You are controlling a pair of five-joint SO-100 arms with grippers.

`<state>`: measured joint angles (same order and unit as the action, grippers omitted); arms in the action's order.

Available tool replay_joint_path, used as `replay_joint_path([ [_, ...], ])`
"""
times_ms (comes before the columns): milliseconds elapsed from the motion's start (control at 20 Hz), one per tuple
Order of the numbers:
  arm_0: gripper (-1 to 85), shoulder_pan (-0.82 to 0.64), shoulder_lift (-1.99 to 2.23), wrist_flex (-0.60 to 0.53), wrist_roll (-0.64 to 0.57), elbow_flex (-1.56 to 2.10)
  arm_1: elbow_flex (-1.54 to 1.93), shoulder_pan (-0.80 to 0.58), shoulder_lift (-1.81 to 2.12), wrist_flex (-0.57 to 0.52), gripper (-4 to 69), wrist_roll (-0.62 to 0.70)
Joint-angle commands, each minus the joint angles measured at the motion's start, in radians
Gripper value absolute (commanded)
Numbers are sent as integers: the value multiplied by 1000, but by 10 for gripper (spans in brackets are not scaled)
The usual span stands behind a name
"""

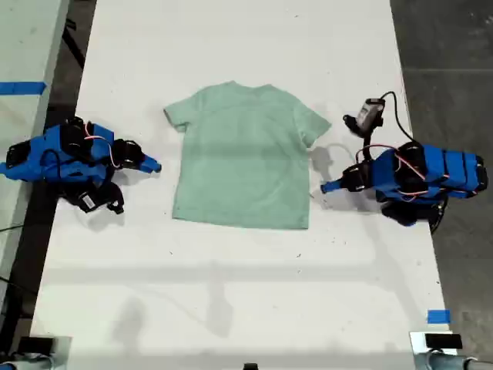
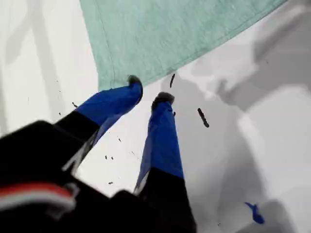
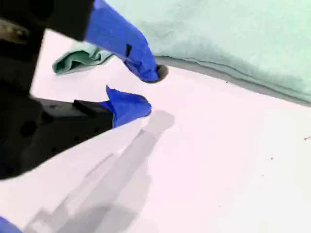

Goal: Fold tshirt

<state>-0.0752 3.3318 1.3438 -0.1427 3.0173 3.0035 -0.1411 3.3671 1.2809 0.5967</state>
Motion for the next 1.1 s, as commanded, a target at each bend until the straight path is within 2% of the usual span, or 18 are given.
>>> replay_joint_path([
  [0,60,11,-2,72,-2,-2,-9,-6,5,-20,68,14],
  [1050,62,-2,-2,72,-2,0,-9,-9,5,-20,68,14],
])
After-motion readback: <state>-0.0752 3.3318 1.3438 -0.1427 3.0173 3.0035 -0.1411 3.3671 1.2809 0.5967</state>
